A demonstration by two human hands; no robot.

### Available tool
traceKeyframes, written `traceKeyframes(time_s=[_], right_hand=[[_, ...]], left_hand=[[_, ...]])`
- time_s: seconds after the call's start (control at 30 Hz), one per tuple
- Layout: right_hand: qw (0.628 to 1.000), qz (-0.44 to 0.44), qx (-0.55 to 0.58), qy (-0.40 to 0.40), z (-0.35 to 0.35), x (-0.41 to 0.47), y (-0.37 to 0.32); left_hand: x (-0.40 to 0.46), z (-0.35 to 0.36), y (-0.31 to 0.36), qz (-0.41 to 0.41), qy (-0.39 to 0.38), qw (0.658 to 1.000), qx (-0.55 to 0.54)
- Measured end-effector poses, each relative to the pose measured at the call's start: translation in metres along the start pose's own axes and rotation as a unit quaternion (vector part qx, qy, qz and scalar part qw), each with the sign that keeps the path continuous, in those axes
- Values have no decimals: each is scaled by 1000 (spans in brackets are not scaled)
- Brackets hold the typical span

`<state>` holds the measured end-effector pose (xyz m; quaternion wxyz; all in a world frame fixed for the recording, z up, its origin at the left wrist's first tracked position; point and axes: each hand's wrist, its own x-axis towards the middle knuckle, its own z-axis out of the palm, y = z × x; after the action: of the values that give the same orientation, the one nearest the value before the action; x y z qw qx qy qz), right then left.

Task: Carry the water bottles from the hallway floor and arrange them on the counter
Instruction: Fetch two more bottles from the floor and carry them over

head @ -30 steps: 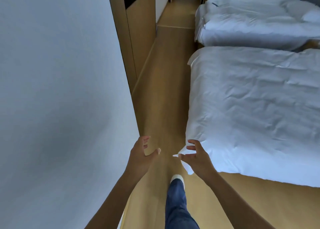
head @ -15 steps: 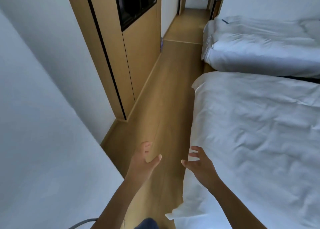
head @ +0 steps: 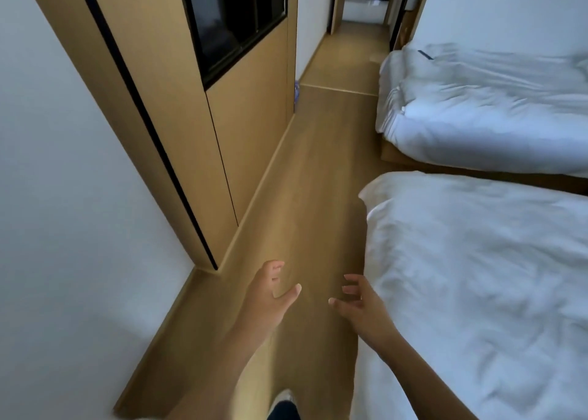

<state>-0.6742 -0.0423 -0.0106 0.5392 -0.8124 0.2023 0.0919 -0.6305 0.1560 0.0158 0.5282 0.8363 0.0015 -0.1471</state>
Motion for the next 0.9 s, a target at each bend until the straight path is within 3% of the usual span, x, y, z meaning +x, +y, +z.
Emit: traceKeyframes(time_s=[0.4,0.9], right_hand=[[999,-22,32,-17,-37,251,-83],[999,-37,21,14,-173,600,-193]], left_hand=[[243,-20,66,-11,36,999,17],[599,33,206,-3,51,999,-3]])
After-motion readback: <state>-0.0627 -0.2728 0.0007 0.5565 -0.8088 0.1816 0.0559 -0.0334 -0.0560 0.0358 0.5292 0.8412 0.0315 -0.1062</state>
